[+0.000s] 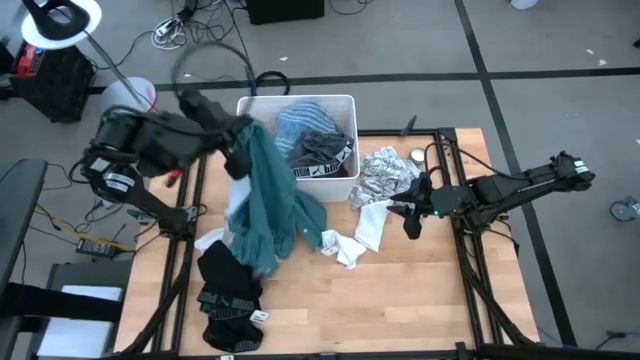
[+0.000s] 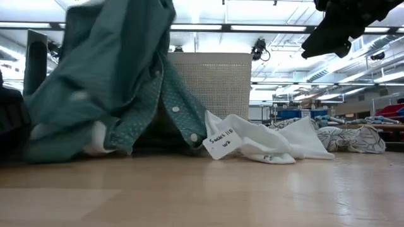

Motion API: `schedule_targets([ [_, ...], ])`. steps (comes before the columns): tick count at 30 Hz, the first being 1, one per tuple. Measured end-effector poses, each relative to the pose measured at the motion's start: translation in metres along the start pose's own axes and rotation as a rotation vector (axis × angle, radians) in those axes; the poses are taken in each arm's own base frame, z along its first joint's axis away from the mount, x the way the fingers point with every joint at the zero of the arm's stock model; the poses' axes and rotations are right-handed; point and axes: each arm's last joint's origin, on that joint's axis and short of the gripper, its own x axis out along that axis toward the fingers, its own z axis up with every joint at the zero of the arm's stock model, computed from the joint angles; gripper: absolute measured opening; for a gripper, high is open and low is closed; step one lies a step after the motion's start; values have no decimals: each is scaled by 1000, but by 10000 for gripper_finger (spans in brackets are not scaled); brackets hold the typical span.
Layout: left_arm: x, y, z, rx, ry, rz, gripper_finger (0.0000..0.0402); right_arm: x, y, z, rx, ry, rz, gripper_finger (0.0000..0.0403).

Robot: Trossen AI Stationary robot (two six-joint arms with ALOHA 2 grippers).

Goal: Sort clothes
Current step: Put the green patterned long sleeve shirt into the white laundry bin

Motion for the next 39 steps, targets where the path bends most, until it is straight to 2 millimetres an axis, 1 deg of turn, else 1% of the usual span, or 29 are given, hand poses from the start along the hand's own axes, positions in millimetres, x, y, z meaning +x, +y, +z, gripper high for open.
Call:
schedule_targets([
  [3, -2, 11, 11, -28, -87, 40, 0, 0, 0, 0, -4, 0, 0, 155],
  [7, 5, 24, 27, -57, -182, 120, 0, 0, 0, 0, -4, -1, 0, 155],
  [10, 19, 29, 36, -56, -219, 159, 0, 0, 0, 0, -5, -1, -1, 155],
  [13, 41, 34, 42, -28, -235, 198, 0, 0, 0, 0, -13, -1, -1, 155],
  [16, 64, 39, 44, -10, -211, 273, 0, 0, 0, 0, -18, -2, -2, 155],
  [18, 80, 41, 40, 9, -163, 287, 0, 0, 0, 0, -23, -2, -2, 155],
  [21, 106, 40, 24, 32, -25, 198, 0, 0, 0, 0, -23, -2, -1, 155],
  [23, 124, 39, 10, 49, 106, 123, 0, 0, 0, 0, -25, -1, -2, 155],
  [25, 139, 40, -5, 62, 253, 93, 0, 0, 0, 0, -28, -1, -2, 155],
  [29, 160, 43, -29, 77, 482, 80, 0, 0, 0, 0, -31, -1, -2, 155],
  [32, 171, 41, -38, 75, 564, 1, 3, 0, 0, 0, -31, -1, -2, 155],
  [35, 181, 35, -41, 54, 591, -98, 5, 0, 0, 0, -31, -1, -2, 155],
  [39, 197, 28, -47, 64, 629, -114, 7, 0, 0, 0, -30, -2, -2, 155],
])
